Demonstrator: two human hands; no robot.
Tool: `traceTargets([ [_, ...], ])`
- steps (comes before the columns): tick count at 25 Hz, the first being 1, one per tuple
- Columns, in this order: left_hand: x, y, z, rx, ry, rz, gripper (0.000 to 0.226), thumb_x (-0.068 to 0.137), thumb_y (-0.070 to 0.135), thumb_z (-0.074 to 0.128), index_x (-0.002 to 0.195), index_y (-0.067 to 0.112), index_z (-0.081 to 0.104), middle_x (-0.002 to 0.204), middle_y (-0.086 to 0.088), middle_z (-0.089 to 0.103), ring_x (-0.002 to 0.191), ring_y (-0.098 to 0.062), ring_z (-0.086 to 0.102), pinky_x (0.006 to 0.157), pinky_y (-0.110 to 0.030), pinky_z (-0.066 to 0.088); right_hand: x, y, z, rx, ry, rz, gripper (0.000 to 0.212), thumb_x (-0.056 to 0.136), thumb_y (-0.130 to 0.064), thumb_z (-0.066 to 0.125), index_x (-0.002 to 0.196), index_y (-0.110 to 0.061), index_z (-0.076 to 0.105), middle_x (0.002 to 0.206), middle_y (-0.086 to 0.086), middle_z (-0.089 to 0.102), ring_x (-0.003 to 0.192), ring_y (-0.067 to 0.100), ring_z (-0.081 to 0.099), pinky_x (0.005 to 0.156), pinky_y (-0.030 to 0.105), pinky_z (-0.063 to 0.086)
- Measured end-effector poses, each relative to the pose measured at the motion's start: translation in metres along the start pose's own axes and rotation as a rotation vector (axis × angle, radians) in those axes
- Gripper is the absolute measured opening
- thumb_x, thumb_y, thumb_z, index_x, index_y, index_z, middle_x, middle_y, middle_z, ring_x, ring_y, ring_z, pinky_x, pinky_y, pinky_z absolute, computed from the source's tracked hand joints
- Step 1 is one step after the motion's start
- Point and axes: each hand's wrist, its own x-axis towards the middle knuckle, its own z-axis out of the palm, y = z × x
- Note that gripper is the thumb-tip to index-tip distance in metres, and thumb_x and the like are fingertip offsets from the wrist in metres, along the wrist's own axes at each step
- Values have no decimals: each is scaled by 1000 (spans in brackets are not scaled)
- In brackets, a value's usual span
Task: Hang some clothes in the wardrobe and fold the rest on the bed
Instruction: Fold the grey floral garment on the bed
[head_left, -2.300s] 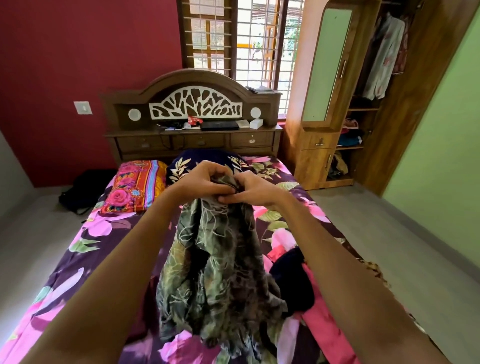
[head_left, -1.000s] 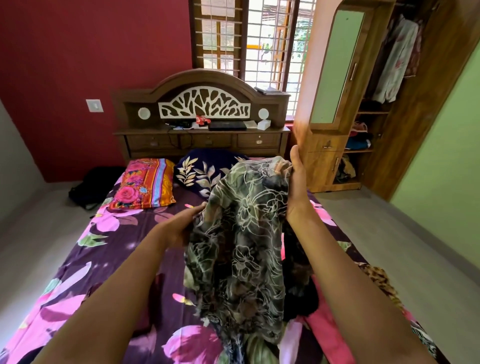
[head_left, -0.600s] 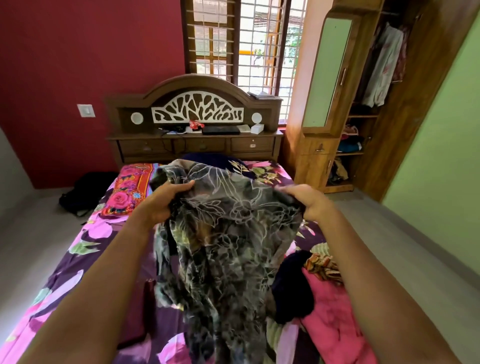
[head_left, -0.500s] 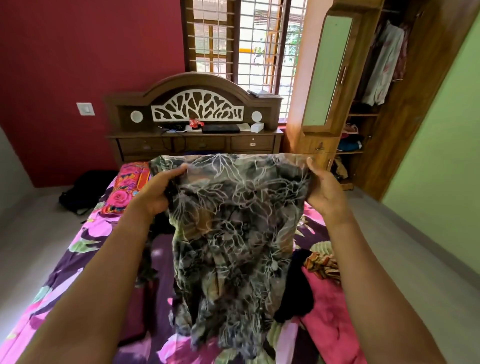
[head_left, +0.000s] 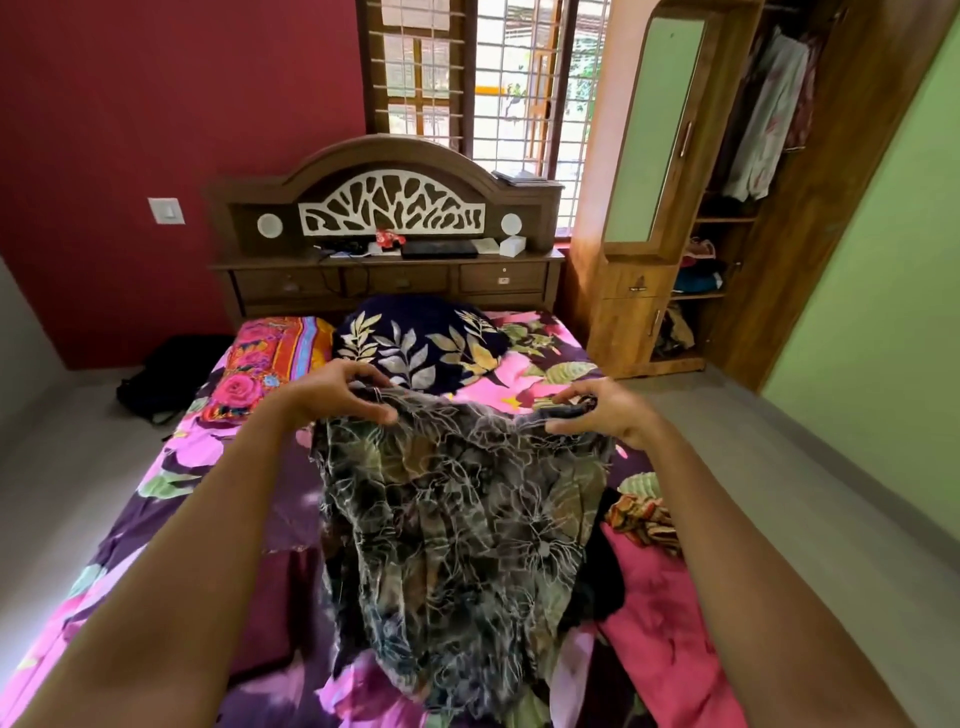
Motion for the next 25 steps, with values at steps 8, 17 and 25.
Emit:
traceTargets([
  [8, 14, -14, -8, 182, 759, 100, 20, 81, 4, 67, 95, -10, 66, 89, -30, 65, 89, -39, 61, 74, -41, 42, 7, 3, -12, -227, 683, -9, 38, 89, -20, 66, 121, -1, 60, 127, 17, 41, 120, 31, 42, 97, 33, 38],
  [17, 21, 9, 21, -574, 938, 116, 30, 100, 9, 40, 124, -8, 42, 108, -13, 47, 100, -18, 45, 82, -26, 37, 0, -16, -8, 625, 710, -62, 21, 85, -21, 70, 71, -14, 56, 71, 3, 59, 68, 18, 56, 61, 23, 47],
  [25, 10, 15, 9, -548, 1120, 155, 16, 100, 12, 39, 107, 1, 48, 95, -13, 52, 86, -20, 45, 68, -25, 31, -14, -17, -20, 384, 621, -357, 24, 87, -19, 67, 65, -23, 59, 59, -9, 57, 51, -7, 54, 56, 14, 45],
])
